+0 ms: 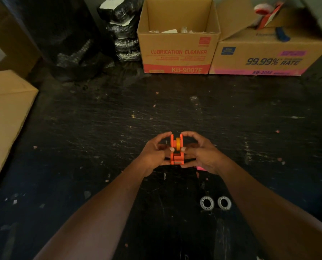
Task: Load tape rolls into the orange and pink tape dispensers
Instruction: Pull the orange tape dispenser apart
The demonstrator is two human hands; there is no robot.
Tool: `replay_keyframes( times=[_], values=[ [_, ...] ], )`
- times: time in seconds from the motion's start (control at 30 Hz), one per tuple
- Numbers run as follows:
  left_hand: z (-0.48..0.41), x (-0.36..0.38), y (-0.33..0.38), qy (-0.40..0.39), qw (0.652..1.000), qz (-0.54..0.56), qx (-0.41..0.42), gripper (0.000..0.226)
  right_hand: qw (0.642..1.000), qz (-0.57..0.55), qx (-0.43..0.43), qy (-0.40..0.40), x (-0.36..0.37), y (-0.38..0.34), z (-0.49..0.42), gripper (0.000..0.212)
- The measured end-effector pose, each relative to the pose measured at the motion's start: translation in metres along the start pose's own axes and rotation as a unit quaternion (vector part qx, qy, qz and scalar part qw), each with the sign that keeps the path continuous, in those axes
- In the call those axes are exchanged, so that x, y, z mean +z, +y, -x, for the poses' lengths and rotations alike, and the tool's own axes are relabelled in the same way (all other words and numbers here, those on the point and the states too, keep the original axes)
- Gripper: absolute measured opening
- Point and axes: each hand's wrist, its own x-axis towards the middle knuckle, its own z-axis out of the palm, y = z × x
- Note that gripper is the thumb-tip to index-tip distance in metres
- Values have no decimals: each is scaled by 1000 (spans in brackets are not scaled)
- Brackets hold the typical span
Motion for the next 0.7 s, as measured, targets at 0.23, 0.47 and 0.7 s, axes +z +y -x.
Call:
replay_keyframes(
  times=[0.23,0.47,0.7],
  values=[
    [-1,-9,2,22,1000,0,-5,59,1000,-4,-3,11,-6,-1,1,49],
    [-1,-38,9,-2,999,22,-31,59,999,-32,20,9,-26,-3,3,49],
    [-13,-27,-6,35,998,-26,-36,61,999,-27,32,8,-25,3,1,53]
  ],
)
